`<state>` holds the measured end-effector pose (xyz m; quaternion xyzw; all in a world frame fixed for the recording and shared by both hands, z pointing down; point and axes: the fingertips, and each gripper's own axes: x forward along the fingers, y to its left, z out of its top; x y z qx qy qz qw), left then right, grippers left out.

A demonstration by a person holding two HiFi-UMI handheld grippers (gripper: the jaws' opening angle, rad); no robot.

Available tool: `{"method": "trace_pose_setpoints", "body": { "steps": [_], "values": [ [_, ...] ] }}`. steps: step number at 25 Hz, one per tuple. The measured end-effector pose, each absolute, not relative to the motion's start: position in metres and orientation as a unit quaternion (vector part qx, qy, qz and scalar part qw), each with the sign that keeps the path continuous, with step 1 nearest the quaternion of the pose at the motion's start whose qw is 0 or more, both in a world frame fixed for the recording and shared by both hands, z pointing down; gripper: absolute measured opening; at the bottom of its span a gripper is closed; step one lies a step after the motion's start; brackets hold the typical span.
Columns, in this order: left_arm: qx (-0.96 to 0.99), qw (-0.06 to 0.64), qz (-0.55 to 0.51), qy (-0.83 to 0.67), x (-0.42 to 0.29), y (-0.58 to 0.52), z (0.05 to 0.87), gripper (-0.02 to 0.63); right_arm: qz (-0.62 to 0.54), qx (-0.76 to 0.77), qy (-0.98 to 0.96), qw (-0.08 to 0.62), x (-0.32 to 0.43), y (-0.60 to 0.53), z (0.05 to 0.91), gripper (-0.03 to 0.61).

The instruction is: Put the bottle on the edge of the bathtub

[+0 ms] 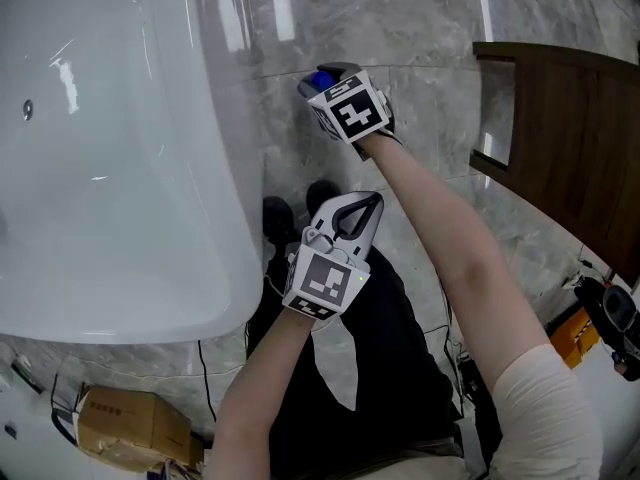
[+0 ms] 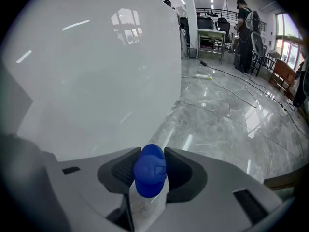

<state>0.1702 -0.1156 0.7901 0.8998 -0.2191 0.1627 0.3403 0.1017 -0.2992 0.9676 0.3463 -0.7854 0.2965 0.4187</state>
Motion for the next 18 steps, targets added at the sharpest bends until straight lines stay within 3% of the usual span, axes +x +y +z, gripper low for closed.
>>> {"method": "trace_pose_setpoints", "body": {
  "steps": [18],
  "values": [
    [0.898, 0.325, 0.206, -0.213, 0.182, -0.132, 0.863, 0.057, 0.261, 0.335, -0.794, 0.434, 0.097, -0.321, 1.040, 0.163]
  ]
}}
